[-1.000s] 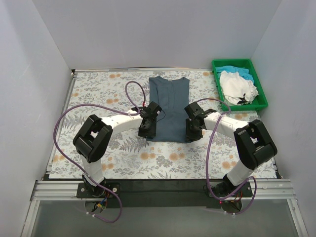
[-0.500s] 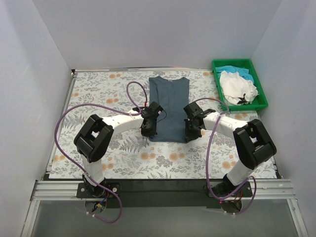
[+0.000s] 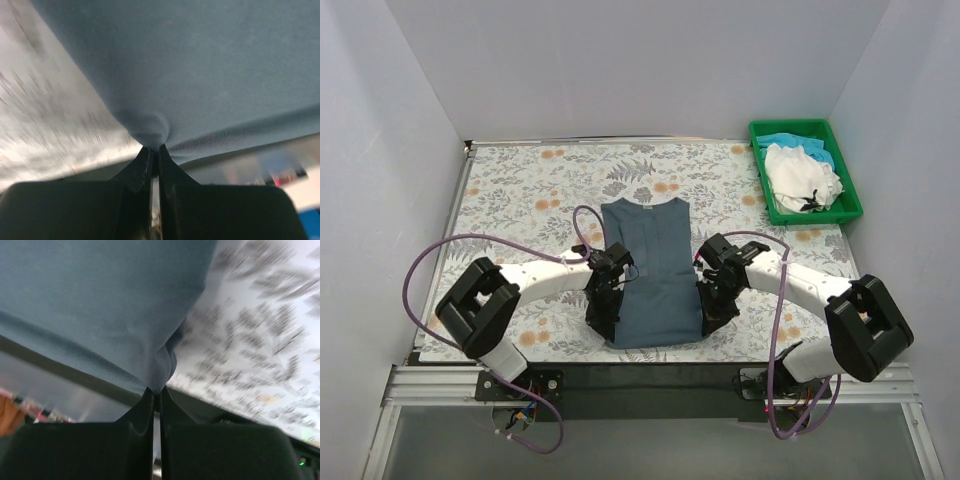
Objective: Fold and stack the t-shirts
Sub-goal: Fold the tshirt
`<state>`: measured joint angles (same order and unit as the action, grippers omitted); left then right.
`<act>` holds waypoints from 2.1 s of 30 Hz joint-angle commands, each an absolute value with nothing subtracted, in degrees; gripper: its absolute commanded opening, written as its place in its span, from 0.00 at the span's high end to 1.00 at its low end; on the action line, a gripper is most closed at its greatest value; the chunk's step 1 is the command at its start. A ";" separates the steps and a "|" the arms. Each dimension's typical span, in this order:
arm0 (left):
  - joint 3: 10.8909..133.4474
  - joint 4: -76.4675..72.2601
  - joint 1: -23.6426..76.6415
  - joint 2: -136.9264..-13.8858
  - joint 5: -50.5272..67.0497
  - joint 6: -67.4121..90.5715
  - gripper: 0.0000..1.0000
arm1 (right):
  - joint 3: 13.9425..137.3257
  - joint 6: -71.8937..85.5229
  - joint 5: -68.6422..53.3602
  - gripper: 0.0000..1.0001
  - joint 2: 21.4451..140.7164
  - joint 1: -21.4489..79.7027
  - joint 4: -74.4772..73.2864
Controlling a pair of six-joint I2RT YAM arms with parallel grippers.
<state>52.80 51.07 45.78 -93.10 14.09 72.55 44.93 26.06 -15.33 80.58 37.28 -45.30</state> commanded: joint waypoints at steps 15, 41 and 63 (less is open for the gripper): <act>69.68 56.09 26.73 -90.26 9.76 70.75 1.00 | 86.11 17.06 -1.77 0.99 93.93 34.63 -64.87; 79.98 41.05 22.85 -98.79 -1.85 72.95 1.00 | 108.02 10.37 -2.63 0.99 110.56 28.39 -55.37; 76.64 24.71 21.53 -108.18 -5.62 71.37 1.00 | 101.34 10.63 -4.13 0.99 117.68 24.44 -40.88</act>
